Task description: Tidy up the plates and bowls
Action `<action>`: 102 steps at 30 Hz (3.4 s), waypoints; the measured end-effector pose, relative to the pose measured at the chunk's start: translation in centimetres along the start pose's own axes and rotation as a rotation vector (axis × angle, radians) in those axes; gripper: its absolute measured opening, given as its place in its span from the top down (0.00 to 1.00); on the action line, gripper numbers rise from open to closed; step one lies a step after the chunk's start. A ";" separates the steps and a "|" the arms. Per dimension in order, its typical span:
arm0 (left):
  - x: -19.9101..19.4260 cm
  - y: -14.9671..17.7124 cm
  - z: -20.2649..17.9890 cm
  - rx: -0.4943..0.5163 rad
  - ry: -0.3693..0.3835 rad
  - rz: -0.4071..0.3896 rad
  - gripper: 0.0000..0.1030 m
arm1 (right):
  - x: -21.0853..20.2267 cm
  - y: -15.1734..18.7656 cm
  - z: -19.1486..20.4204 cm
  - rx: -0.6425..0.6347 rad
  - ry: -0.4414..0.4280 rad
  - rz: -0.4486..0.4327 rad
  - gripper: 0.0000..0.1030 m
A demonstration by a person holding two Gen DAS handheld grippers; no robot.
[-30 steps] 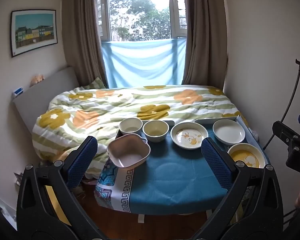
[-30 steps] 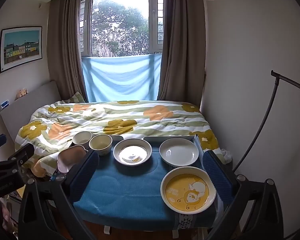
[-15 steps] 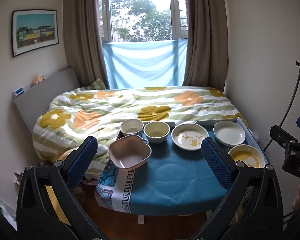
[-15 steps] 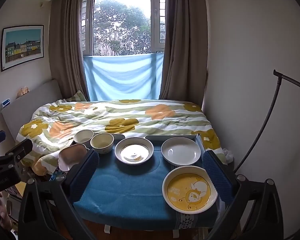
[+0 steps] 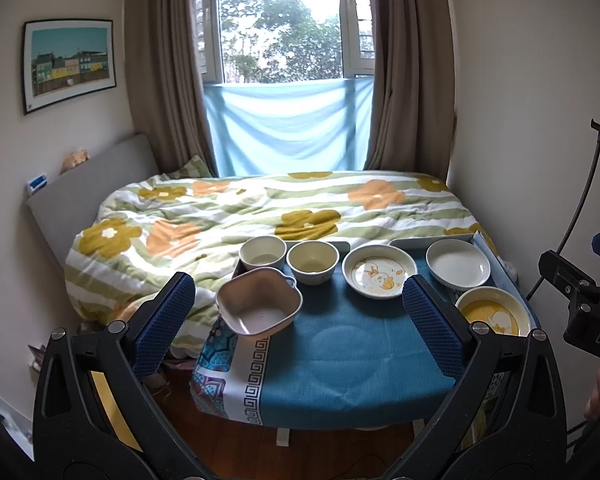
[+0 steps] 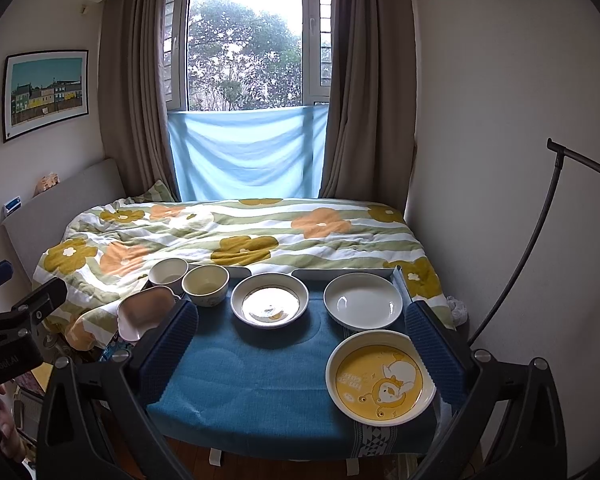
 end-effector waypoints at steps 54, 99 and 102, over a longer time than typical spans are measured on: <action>-0.2 -0.1 0.3 -0.006 -0.008 0.007 0.01 | -0.7 -0.1 0.7 -0.004 -0.004 -0.008 0.00; 28.1 14.8 -31.1 0.157 0.571 0.686 0.37 | 22.3 18.5 -24.6 0.432 -0.073 0.607 0.51; 29.0 15.9 -31.7 0.154 0.567 0.720 0.54 | 23.5 19.2 -25.2 0.434 -0.098 0.628 0.63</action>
Point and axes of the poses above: each gripper's, at about its wrist camera, not at the fingertips, and x roughly the way its jaws point, z to its left, y to its underside, the point moved 6 cm from there along x, roughly the way its jaws point, and after that the axes turned 3 degrees about x, right-handed, at the moved point
